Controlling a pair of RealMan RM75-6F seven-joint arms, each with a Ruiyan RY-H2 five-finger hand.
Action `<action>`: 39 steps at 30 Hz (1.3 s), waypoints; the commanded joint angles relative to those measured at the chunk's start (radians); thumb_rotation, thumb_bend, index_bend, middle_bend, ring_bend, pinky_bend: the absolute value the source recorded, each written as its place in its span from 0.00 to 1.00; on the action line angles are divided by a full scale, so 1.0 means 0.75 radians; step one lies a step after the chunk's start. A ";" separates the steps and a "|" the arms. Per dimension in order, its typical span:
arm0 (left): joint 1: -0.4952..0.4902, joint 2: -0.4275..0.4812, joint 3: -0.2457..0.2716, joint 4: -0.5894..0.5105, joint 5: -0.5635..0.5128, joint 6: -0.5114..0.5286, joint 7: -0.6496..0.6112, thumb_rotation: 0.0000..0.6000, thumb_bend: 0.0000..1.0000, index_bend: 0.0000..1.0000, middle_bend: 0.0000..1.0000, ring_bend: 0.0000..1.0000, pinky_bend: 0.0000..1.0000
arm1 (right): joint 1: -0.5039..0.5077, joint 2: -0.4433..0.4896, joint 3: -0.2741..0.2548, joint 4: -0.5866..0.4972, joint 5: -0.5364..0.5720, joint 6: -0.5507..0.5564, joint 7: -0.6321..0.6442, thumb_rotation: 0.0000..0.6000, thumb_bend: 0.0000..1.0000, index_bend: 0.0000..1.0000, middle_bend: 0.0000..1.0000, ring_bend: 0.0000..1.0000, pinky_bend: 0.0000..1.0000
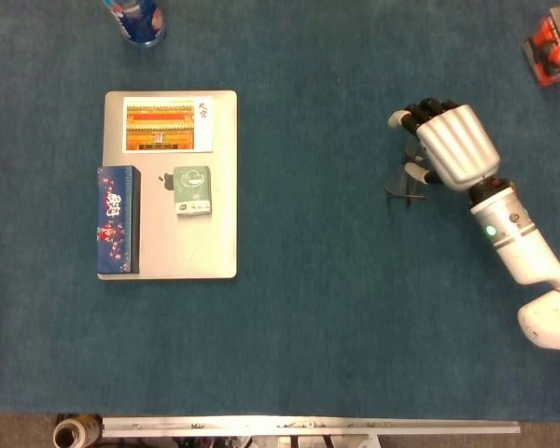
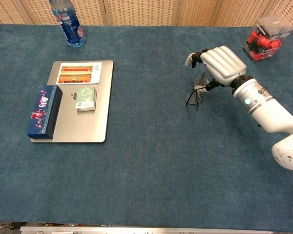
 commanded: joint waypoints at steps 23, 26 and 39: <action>-0.004 0.005 -0.003 -0.010 0.001 -0.004 0.008 1.00 0.00 0.48 0.46 0.34 0.44 | -0.005 0.049 0.035 -0.060 -0.002 0.072 0.013 1.00 0.00 0.37 0.42 0.35 0.52; -0.007 0.007 -0.004 -0.017 0.006 -0.002 0.015 1.00 0.00 0.48 0.46 0.34 0.44 | -0.011 0.100 0.056 -0.132 -0.002 0.117 -0.004 1.00 0.00 0.37 0.42 0.35 0.52; -0.023 0.019 -0.007 -0.073 0.016 -0.006 0.090 1.00 0.00 0.48 0.46 0.34 0.44 | -0.080 0.376 0.112 -0.565 -0.006 0.268 -0.070 1.00 0.00 0.37 0.42 0.35 0.52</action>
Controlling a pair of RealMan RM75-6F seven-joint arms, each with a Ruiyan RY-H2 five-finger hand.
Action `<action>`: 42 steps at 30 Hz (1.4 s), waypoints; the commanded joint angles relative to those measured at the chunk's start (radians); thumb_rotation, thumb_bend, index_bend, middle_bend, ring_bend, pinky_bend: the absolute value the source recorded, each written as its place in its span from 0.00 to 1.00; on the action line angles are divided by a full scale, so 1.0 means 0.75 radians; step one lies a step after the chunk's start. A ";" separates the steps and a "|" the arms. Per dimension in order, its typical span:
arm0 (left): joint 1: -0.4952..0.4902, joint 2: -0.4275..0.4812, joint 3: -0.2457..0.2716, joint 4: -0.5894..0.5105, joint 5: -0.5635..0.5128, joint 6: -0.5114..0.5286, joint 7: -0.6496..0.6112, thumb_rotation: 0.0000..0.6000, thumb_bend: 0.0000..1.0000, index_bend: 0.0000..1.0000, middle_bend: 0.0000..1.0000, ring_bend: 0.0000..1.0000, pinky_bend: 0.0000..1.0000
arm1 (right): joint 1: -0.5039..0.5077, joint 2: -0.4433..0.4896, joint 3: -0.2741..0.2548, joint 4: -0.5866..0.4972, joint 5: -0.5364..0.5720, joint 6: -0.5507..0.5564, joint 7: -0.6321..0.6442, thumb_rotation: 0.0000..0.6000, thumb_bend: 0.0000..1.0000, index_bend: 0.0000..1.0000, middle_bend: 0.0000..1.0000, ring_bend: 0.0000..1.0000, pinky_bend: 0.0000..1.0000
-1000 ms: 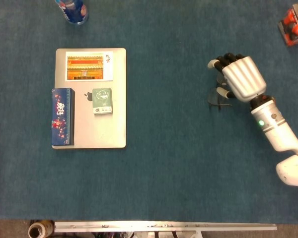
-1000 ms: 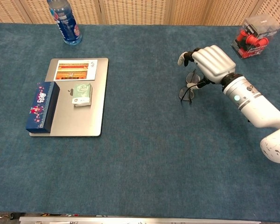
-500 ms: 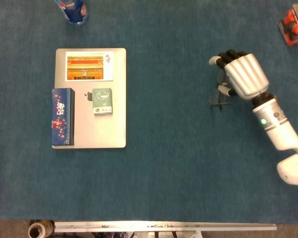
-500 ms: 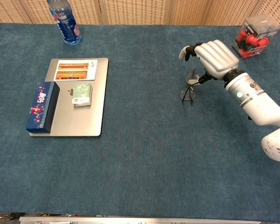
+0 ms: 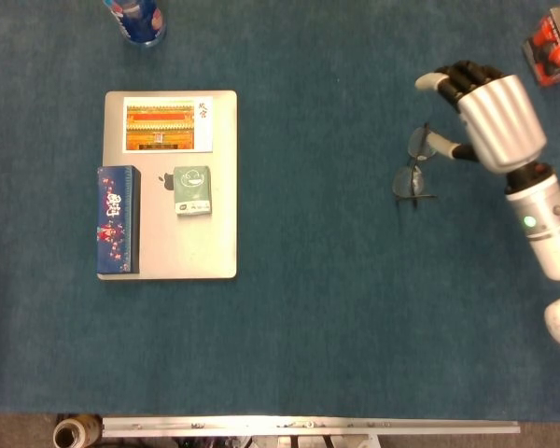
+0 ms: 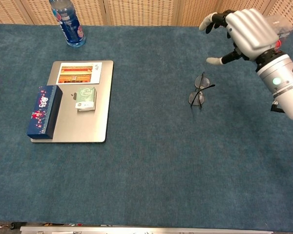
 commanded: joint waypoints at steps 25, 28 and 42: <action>-0.001 0.018 0.005 -0.072 0.002 0.015 0.079 1.00 0.00 0.48 0.46 0.34 0.44 | -0.066 0.192 -0.084 -0.433 -0.106 -0.004 0.002 1.00 0.00 0.37 0.42 0.35 0.52; 0.002 0.017 0.005 -0.069 0.000 0.018 0.074 1.00 0.00 0.48 0.46 0.34 0.44 | -0.062 0.181 -0.096 -0.432 -0.119 -0.017 0.005 1.00 0.00 0.37 0.42 0.35 0.52; 0.003 0.013 0.007 -0.054 0.000 0.017 0.060 1.00 0.00 0.48 0.46 0.34 0.44 | -0.032 0.169 -0.171 -0.368 -0.233 -0.060 0.028 1.00 0.13 0.37 0.42 0.35 0.52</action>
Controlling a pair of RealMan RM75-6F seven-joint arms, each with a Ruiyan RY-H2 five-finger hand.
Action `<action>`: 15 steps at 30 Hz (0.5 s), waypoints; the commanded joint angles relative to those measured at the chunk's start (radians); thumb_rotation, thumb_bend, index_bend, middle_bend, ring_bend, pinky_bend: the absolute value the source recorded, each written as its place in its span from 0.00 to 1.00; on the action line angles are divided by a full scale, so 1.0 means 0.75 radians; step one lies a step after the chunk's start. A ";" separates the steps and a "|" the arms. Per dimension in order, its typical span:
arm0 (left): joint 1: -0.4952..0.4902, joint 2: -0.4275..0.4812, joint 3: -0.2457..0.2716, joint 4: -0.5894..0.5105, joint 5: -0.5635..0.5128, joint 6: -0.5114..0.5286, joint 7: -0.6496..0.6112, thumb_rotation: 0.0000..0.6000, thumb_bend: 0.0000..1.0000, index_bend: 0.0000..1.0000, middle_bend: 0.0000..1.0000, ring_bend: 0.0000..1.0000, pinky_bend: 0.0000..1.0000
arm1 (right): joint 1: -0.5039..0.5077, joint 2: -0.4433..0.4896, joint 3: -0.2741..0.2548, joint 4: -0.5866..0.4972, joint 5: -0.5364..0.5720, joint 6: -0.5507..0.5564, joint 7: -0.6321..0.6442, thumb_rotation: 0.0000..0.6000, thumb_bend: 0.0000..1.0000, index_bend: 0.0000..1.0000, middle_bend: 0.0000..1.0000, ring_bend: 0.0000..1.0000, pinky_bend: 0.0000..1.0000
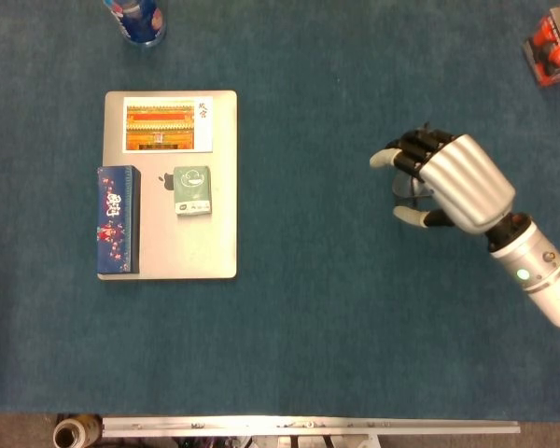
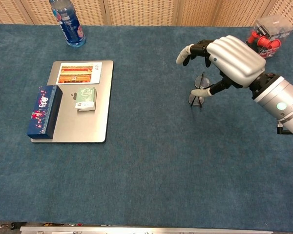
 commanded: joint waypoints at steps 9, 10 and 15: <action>-0.002 -0.002 0.000 -0.003 -0.002 -0.004 0.006 1.00 0.00 0.48 0.46 0.34 0.44 | 0.042 -0.035 -0.023 0.160 -0.123 0.056 0.023 1.00 0.24 0.37 0.42 0.34 0.52; -0.002 -0.002 0.000 -0.004 -0.002 -0.004 0.007 1.00 0.00 0.48 0.46 0.34 0.44 | 0.045 -0.039 -0.024 0.170 -0.129 0.059 0.029 1.00 0.25 0.37 0.42 0.34 0.52; -0.001 -0.001 0.000 -0.002 -0.005 -0.005 0.003 1.00 0.00 0.48 0.46 0.34 0.44 | 0.063 -0.048 -0.042 0.235 -0.177 0.085 0.047 1.00 0.26 0.37 0.42 0.34 0.52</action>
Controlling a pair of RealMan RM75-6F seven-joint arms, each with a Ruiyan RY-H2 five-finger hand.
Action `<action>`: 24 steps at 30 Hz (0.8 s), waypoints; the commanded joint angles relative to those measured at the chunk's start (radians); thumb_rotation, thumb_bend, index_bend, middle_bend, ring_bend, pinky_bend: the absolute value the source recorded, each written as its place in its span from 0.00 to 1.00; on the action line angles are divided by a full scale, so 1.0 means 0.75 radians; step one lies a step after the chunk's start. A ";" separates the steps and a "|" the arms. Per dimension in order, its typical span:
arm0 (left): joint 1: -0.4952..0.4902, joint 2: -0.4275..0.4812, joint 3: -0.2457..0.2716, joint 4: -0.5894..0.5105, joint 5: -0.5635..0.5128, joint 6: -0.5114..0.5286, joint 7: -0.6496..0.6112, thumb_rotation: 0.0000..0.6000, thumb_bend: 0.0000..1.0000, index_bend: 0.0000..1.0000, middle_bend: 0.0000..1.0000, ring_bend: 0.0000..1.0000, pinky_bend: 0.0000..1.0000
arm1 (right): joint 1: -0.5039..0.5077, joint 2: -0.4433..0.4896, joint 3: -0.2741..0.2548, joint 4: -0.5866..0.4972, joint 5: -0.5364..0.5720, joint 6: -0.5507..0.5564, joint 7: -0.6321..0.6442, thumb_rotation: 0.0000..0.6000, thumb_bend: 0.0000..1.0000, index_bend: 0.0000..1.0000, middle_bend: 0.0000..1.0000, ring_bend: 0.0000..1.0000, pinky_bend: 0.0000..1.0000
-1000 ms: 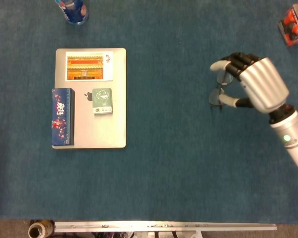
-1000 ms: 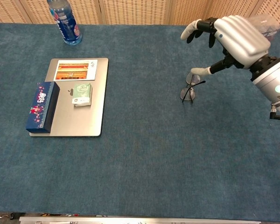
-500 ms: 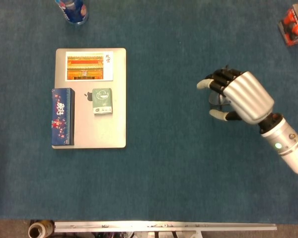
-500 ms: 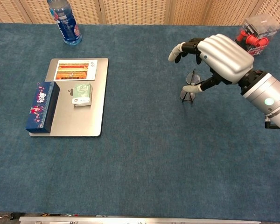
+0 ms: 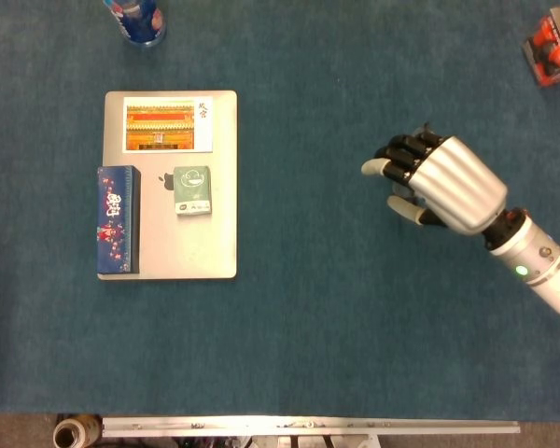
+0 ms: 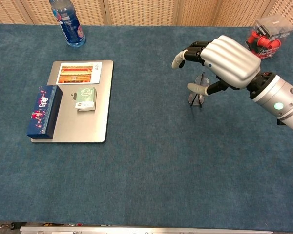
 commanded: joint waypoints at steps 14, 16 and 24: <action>0.000 -0.005 0.001 0.004 0.000 -0.001 -0.001 1.00 0.00 0.48 0.46 0.34 0.44 | 0.021 0.027 -0.053 0.109 -0.068 0.031 -0.014 1.00 0.26 0.37 0.42 0.34 0.52; 0.000 -0.005 0.001 0.005 0.000 -0.001 -0.001 1.00 0.00 0.48 0.46 0.34 0.44 | 0.020 0.023 -0.053 0.118 -0.064 0.032 -0.014 1.00 0.26 0.37 0.42 0.34 0.52; 0.005 -0.005 0.002 0.005 -0.004 0.002 -0.003 1.00 0.00 0.48 0.46 0.34 0.44 | 0.022 -0.016 -0.044 0.182 -0.042 0.033 -0.009 1.00 0.26 0.37 0.42 0.34 0.52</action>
